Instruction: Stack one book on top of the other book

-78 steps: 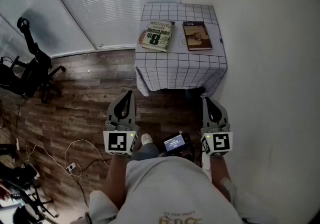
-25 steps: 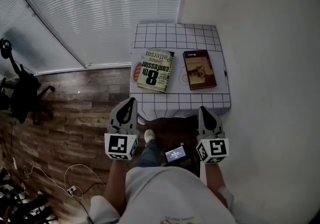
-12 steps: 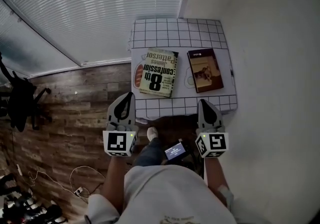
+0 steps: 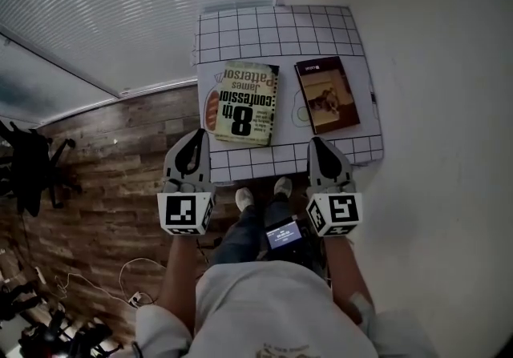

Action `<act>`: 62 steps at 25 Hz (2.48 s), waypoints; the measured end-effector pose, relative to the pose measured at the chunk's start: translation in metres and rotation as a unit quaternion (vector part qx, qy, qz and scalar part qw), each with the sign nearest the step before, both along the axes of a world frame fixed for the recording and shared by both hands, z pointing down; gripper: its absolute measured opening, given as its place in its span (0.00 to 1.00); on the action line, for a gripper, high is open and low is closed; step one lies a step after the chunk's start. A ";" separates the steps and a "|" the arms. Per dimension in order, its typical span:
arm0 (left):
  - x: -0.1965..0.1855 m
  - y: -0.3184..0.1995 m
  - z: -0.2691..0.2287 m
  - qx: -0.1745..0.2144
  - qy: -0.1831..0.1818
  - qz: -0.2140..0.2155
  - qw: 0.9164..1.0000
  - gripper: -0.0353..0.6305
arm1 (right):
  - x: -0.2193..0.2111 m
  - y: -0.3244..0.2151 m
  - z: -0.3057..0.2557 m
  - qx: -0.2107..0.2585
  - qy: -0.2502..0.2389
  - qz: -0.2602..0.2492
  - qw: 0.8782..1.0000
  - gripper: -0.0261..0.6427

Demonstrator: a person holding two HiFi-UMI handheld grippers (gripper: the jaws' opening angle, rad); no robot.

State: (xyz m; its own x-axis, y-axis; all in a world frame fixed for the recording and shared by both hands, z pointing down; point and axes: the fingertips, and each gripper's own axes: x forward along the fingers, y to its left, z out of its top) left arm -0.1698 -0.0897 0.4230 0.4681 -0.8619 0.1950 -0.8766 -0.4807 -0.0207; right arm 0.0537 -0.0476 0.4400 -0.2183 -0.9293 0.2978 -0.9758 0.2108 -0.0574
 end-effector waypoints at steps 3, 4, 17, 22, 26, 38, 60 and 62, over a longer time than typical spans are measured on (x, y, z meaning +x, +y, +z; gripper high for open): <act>0.002 -0.008 0.008 -0.007 -0.004 -0.004 1.000 0.07 | 0.001 -0.006 0.009 -0.009 -0.005 0.002 1.000 0.05; 0.002 -0.009 0.010 -0.010 -0.005 -0.005 1.000 0.07 | 0.001 -0.007 0.012 -0.014 -0.006 0.002 1.000 0.05; 0.009 -0.035 0.057 -0.058 -0.015 0.009 0.998 0.07 | -0.008 -0.032 0.062 -0.066 -0.019 0.000 0.998 0.05; 0.008 -0.042 0.080 -0.081 -0.023 0.016 0.996 0.07 | -0.015 -0.042 0.084 -0.085 -0.028 0.002 0.996 0.05; 0.007 -0.046 0.102 -0.109 -0.013 0.024 0.994 0.07 | -0.021 -0.049 0.102 -0.097 -0.035 0.002 0.995 0.05; 0.010 -0.057 0.163 -0.194 -0.019 0.041 0.980 0.13 | -0.041 -0.067 0.145 -0.140 -0.060 -0.011 0.988 0.12; 0.036 -0.055 0.219 -0.360 0.027 0.113 0.926 0.39 | -0.072 -0.079 0.200 -0.237 -0.134 -0.011 0.962 0.44; 0.037 -0.055 0.220 -0.365 0.030 0.113 0.923 0.39 | -0.074 -0.079 0.201 -0.238 -0.138 -0.007 0.962 0.42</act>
